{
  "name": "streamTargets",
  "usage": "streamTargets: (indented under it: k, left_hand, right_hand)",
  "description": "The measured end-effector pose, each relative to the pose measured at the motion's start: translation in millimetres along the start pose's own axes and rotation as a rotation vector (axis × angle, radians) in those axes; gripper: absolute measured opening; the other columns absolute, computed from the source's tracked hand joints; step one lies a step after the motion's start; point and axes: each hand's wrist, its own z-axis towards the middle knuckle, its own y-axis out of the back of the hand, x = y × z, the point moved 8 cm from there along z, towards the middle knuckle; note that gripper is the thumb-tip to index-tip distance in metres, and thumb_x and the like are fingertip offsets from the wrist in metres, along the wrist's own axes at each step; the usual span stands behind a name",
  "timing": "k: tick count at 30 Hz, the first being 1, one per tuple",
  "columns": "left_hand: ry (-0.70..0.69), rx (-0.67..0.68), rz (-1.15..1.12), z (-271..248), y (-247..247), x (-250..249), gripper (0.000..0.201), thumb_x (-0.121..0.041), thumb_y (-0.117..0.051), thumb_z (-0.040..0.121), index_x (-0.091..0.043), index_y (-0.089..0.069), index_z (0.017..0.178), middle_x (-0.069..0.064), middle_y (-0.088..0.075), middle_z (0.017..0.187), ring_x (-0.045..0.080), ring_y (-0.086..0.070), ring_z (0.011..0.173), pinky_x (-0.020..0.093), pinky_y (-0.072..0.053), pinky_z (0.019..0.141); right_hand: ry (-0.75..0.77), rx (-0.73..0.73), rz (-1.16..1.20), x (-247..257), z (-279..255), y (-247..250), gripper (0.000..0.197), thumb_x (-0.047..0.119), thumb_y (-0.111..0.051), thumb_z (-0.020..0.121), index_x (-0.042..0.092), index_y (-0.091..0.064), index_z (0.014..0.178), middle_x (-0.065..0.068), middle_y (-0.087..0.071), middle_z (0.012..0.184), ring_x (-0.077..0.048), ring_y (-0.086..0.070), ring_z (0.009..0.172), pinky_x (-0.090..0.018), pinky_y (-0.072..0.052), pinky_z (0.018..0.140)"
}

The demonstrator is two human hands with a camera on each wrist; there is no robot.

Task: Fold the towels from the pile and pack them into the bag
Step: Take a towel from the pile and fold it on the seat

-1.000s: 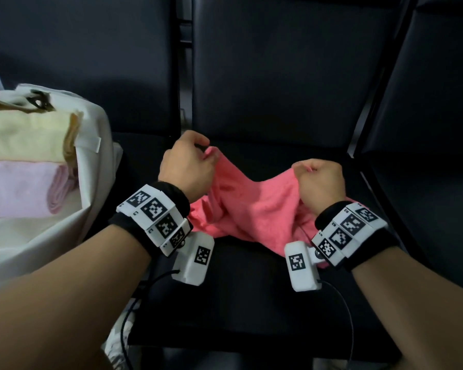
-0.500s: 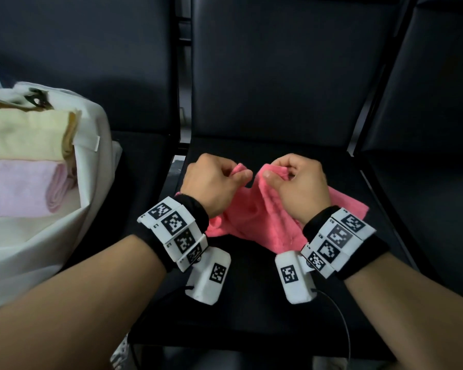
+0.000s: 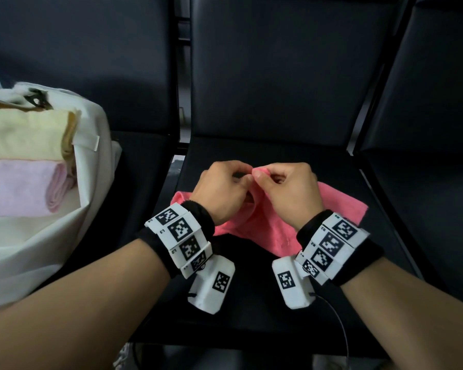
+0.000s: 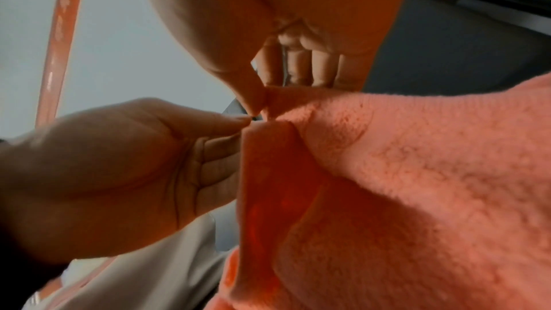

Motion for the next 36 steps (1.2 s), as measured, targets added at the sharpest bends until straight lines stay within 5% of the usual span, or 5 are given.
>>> streamTargets:
  k: [3,11,21,27,36]
  left_hand:
    - [0.019,0.042,-0.052,-0.1,-6.1,0.8,0.047,-0.035,-0.054,0.082,-0.025,-0.065,0.127,-0.001,-0.078,0.083,0.016,-0.076,0.087,0.044,-0.059,0.090]
    - [0.016,0.043,-0.079,-0.9,-6.5,-0.4,0.048,-0.032,-0.055,0.080,-0.028,-0.060,0.127,-0.004,-0.077,0.074,0.016,-0.075,0.088,0.046,-0.058,0.091]
    - [0.029,-0.031,-0.213,-0.7,-2.0,-1.2,0.036,-0.051,-0.064,0.078,-0.025,-0.066,0.104,0.002,-0.078,0.076,0.023,-0.077,0.078,0.052,-0.059,0.088]
    - [0.002,-0.022,-0.177,-0.8,-0.4,-0.2,0.028,-0.042,-0.069,0.076,-0.026,-0.066,0.100,0.000,-0.078,0.078,0.022,-0.077,0.081,0.051,-0.059,0.089]
    - [-0.001,-0.029,-0.159,-2.2,1.6,-2.8,0.029,-0.032,-0.069,0.072,-0.029,-0.064,0.100,-0.003,-0.078,0.079,0.021,-0.076,0.086,0.049,-0.059,0.089]
  right_hand:
    - [0.045,0.070,-0.083,5.5,-3.0,-7.5,0.015,0.026,-0.066,0.097,0.022,-0.080,0.095,0.012,-0.076,0.086,-0.001,-0.070,0.084,-0.012,-0.052,0.076]
    - [0.085,0.208,-0.143,6.8,-4.9,-24.4,0.038,0.029,-0.046,0.106,0.006,-0.072,0.091,-0.008,-0.075,0.086,-0.022,-0.070,0.085,-0.044,-0.055,0.079]
    - [0.054,0.043,-0.065,8.4,-2.9,-1.9,0.010,0.018,-0.067,0.094,0.022,-0.075,0.091,0.009,-0.074,0.071,-0.004,-0.071,0.074,-0.034,-0.059,0.077]
    - [0.006,-0.013,-0.065,-4.1,0.9,-1.9,0.009,0.029,-0.072,0.089,0.026,-0.063,0.091,0.009,-0.073,0.067,-0.019,-0.072,0.080,-0.043,-0.059,0.079]
    - [0.087,-0.087,-0.084,9.4,-2.2,5.0,0.006,0.031,-0.078,0.086,0.025,-0.076,0.085,0.011,-0.069,0.077,-0.005,-0.066,0.072,-0.034,-0.057,0.075]
